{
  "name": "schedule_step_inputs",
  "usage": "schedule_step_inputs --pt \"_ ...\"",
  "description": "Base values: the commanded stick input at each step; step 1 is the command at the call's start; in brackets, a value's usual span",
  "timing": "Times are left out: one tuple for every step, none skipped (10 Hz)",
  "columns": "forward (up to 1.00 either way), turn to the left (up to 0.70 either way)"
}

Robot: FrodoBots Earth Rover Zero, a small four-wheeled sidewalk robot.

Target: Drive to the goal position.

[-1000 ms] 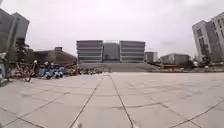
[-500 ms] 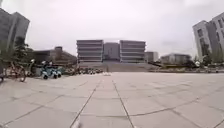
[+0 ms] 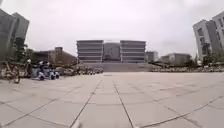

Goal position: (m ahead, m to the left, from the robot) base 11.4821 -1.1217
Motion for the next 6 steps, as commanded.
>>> schedule_step_inputs --pt "0.70 0.01" --pt "0.70 0.02" --pt "0.70 0.01" --pt "0.70 0.00" --pt "0.70 0.00" --pt "0.70 0.00"
